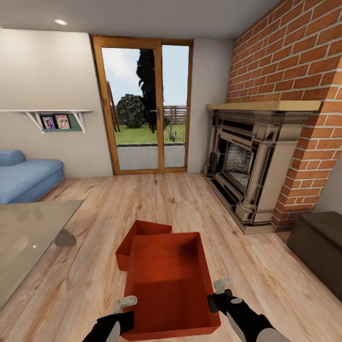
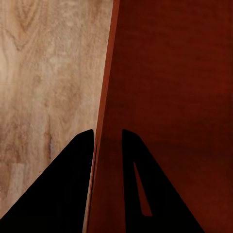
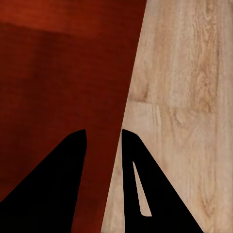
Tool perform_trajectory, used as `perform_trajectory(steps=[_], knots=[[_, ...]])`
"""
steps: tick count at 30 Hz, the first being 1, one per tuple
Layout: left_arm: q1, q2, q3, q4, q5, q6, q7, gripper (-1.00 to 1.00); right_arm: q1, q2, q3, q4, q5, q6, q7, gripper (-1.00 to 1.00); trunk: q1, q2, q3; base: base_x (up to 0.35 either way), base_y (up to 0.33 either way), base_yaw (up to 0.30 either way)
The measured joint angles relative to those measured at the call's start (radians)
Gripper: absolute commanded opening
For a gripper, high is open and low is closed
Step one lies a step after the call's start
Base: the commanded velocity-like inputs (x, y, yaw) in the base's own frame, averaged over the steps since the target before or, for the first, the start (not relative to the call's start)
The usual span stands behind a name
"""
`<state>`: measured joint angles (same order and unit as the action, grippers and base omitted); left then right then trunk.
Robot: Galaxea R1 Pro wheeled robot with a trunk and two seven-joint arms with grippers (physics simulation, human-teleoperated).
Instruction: Move the two storage containers from the living room to the garage. In the garage, place one container on the floor and stack the other container on top of it (either order is fine).
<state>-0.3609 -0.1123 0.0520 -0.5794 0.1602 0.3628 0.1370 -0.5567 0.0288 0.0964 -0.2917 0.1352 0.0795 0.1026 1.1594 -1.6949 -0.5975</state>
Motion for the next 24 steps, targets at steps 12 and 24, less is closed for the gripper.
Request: perform_trajectory(steps=[12,24], knots=[[0.0,0.0,0.0,0.0,0.0,0.0,0.0,-1.0,0.0,0.0,0.0,0.0,0.0,0.0,0.0,-1.0,-0.046,0.084,0.056,0.0,0.0,0.097],[0.0,0.0,-0.001,0.0,0.001,0.0,0.0,-1.0,0.0,0.0,0.0,0.0,0.0,0.0,0.0,-1.0,-0.092,0.168,0.108,0.0,0.0,0.03]])
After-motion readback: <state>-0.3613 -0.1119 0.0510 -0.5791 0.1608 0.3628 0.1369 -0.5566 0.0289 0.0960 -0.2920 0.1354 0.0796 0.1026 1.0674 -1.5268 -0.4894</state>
